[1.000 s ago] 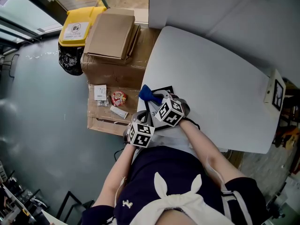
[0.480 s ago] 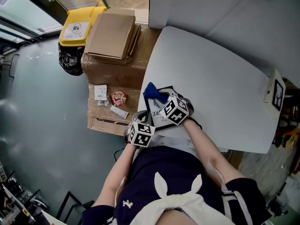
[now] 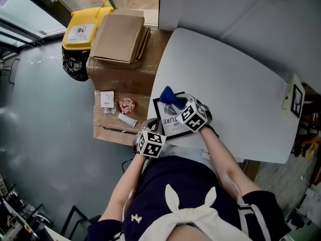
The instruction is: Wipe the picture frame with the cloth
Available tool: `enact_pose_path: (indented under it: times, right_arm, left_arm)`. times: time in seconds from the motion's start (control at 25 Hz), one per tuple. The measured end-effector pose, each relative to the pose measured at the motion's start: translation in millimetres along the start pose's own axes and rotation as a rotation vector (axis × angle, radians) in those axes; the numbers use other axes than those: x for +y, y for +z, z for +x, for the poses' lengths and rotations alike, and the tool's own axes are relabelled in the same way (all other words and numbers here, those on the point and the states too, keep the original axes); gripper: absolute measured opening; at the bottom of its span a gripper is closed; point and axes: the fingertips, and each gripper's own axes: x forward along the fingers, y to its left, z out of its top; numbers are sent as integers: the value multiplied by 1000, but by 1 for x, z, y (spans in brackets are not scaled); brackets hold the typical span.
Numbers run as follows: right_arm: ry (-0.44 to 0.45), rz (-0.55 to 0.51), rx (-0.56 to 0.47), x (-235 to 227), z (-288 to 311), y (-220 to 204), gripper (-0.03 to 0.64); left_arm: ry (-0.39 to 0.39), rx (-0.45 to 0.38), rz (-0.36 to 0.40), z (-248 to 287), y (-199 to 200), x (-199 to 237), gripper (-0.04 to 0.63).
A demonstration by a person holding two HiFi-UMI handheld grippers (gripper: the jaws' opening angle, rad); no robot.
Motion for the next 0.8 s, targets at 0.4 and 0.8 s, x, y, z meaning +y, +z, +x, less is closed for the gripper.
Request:
enact_pose_path:
  times: [0.4, 0.8]
  right_arm:
    - [-33, 45, 36, -11, -7, -11, 84]
    - [-48, 55, 53, -6, -11, -16, 84]
  left_arm:
    - [-22, -8, -28, 1, 0, 2, 4]
    - [-21, -20, -29, 0, -1, 1, 3]
